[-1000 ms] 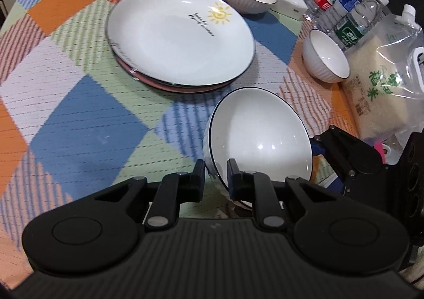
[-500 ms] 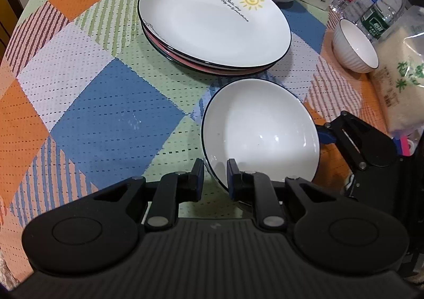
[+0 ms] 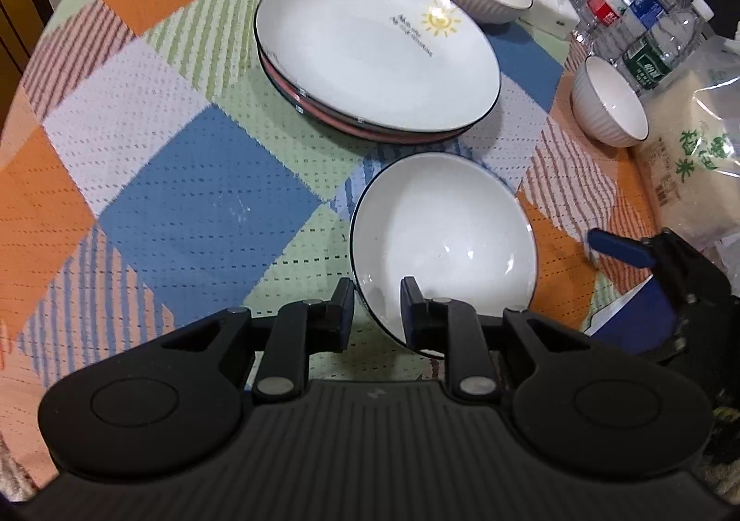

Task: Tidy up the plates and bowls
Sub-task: 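Carry the white bowl beside the plate stack with both grippers and release, then move both grippers to a second white bowl by the rice bag and grasp its rim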

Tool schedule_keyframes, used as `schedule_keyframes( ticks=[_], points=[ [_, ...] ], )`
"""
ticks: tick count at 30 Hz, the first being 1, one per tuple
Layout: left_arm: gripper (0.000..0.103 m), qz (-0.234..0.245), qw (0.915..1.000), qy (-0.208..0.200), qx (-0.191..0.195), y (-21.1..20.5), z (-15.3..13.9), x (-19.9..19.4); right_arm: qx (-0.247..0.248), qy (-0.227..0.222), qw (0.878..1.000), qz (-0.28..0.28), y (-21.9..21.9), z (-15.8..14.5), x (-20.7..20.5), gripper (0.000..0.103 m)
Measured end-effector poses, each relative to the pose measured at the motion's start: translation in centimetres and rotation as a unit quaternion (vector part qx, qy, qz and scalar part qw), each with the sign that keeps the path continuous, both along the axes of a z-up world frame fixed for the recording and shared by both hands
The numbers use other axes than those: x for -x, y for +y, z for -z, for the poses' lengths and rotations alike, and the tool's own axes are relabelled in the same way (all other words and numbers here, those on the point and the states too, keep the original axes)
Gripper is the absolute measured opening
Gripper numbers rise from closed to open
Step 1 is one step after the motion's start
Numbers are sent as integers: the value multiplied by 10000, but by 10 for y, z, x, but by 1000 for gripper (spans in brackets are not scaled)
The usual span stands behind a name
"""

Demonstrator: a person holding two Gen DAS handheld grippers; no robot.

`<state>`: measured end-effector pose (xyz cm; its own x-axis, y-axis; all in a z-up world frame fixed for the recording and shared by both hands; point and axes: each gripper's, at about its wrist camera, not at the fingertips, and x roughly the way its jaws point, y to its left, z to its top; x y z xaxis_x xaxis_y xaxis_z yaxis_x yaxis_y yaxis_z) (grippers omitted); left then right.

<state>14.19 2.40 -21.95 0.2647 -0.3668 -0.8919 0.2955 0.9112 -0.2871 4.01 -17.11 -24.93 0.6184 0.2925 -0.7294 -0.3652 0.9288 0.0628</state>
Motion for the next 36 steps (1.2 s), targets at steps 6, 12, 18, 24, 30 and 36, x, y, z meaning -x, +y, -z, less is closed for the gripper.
schedule_keyframes(
  ticks=[6, 12, 18, 24, 30, 36],
  points=[
    [23, 187, 9994, -284, -46, -9, -35, 8, -438, -286, 9933, 1029, -41, -24, 13, 96],
    [26, 363, 9959, -818, -162, -25, -72, 14, -273, -669, 9855, 1536, -61, -48, 23, 96],
    [30, 465, 9934, -1043, -136, -41, -90, 10, -106, -974, 9780, 1843, -73, -64, 26, 96],
    [30, 605, 9921, -1088, -136, -73, -83, -9, 97, -1228, 9666, 2247, -87, -63, 14, 96],
    [32, 724, 9917, -1039, 203, -114, -69, -33, -128, -1130, 9546, 2753, -100, -40, -5, 96],
    [34, 849, 9911, -848, 580, -165, -45, -60, -94, -865, 9446, 3164, -111, -5, -34, 96]
  ],
)
